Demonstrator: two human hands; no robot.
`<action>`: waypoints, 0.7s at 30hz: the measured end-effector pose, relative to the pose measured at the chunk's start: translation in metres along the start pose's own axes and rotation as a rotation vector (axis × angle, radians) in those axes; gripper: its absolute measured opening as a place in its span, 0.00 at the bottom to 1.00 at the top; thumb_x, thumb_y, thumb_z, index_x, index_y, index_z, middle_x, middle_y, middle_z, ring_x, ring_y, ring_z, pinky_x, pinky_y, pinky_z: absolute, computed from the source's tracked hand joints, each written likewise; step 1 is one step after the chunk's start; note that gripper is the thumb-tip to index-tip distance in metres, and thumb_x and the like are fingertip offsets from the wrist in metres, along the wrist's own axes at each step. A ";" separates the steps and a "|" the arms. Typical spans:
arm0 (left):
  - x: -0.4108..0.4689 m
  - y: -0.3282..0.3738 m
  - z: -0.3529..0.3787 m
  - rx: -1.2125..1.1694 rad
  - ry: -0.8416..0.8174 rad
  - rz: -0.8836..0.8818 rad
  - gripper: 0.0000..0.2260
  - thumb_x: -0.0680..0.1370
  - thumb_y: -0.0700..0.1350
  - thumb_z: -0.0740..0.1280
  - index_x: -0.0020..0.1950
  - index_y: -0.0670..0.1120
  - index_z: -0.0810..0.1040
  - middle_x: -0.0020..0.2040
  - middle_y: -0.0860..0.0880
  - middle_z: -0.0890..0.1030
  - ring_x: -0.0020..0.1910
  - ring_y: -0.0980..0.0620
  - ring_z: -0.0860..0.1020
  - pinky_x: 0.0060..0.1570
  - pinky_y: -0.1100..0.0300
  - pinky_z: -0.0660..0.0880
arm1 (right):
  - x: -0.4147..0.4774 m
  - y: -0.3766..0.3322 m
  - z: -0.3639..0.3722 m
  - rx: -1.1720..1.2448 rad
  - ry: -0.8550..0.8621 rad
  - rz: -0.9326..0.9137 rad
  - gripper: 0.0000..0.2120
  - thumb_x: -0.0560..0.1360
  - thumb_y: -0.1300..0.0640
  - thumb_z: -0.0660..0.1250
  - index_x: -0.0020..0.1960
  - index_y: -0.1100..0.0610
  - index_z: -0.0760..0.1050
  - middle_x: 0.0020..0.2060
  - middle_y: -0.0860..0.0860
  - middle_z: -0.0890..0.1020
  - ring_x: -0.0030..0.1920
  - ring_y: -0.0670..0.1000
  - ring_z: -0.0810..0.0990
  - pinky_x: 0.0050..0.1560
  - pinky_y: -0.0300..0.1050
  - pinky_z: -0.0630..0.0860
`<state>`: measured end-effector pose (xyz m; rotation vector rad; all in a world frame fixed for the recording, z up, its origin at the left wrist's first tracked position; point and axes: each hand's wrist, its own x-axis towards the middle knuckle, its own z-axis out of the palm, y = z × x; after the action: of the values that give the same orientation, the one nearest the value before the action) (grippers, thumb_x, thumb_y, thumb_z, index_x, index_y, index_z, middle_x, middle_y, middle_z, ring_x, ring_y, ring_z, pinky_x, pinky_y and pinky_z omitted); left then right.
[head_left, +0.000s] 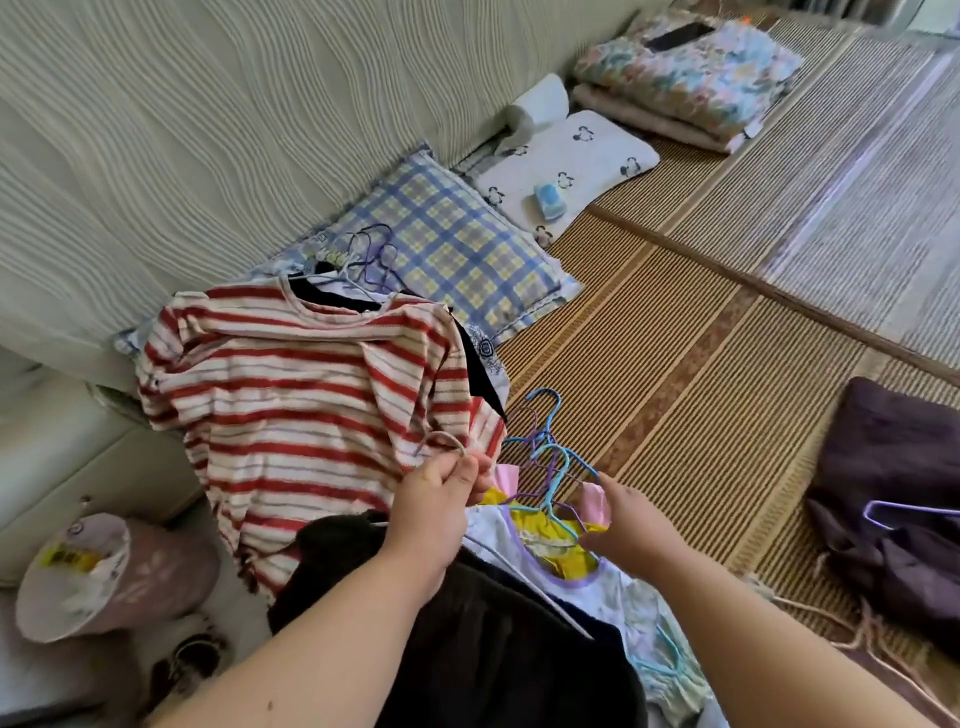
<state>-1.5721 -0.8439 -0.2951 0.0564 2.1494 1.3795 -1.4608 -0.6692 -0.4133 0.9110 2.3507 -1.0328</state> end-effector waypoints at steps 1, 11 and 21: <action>0.005 -0.008 0.000 -0.005 -0.003 -0.018 0.16 0.81 0.47 0.60 0.38 0.60 0.82 0.32 0.57 0.80 0.36 0.59 0.79 0.36 0.63 0.70 | 0.009 0.002 0.005 -0.017 -0.007 -0.004 0.45 0.67 0.46 0.74 0.76 0.54 0.53 0.72 0.53 0.64 0.68 0.54 0.67 0.65 0.46 0.67; 0.036 -0.060 0.003 -0.062 -0.003 -0.127 0.15 0.81 0.47 0.59 0.41 0.60 0.82 0.33 0.56 0.78 0.38 0.57 0.77 0.41 0.58 0.69 | 0.072 0.017 0.051 -0.225 -0.033 0.157 0.55 0.62 0.34 0.70 0.76 0.47 0.41 0.69 0.54 0.62 0.68 0.58 0.63 0.62 0.60 0.67; 0.033 -0.067 0.004 -0.087 -0.009 -0.119 0.15 0.81 0.46 0.60 0.41 0.59 0.82 0.32 0.57 0.79 0.35 0.61 0.78 0.42 0.57 0.70 | 0.094 0.023 0.051 -0.250 -0.041 0.202 0.19 0.67 0.42 0.64 0.53 0.51 0.68 0.39 0.46 0.73 0.44 0.51 0.74 0.50 0.51 0.67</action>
<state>-1.5792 -0.8607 -0.3678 -0.0968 2.0483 1.3985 -1.5051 -0.6587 -0.5124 0.9934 2.2360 -0.6552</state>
